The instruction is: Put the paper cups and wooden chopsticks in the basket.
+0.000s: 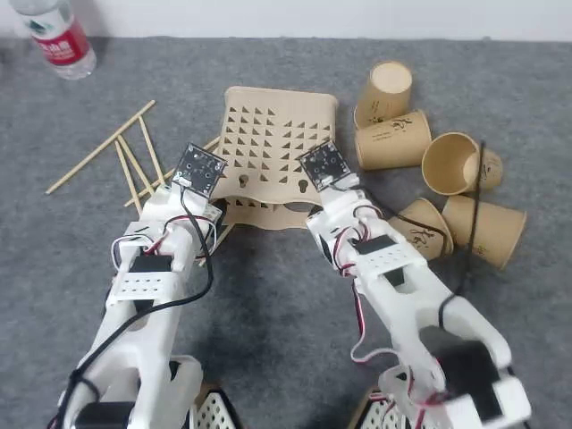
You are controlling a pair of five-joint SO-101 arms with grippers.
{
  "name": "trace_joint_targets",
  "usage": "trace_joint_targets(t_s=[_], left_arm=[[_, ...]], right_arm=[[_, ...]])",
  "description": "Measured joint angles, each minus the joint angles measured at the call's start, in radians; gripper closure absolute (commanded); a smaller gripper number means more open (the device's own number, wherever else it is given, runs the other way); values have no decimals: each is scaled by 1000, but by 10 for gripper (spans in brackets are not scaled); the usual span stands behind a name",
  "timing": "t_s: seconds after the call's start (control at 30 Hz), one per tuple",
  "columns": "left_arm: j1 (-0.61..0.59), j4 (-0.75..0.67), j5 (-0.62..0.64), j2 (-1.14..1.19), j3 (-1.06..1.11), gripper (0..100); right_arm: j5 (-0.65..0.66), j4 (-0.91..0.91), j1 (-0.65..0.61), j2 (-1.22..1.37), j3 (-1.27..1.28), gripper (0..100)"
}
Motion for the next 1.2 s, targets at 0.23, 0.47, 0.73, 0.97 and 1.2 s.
trace_joint_targets(t_s=[0.23,0.47,0.73,0.97,1.2], left_arm=[[26,-3,0,0,0,833],[32,-155,0,8,35,835],[75,-210,-12,9,84,998],[84,-210,-169,9,87,989],[95,-199,-175,9,68,989]], right_arm=[[0,-28,5,32,-21,960],[0,-29,6,32,-25,991],[0,-29,9,32,-25,991],[0,-29,11,32,-25,991],[0,229,14,-146,-57,991]])
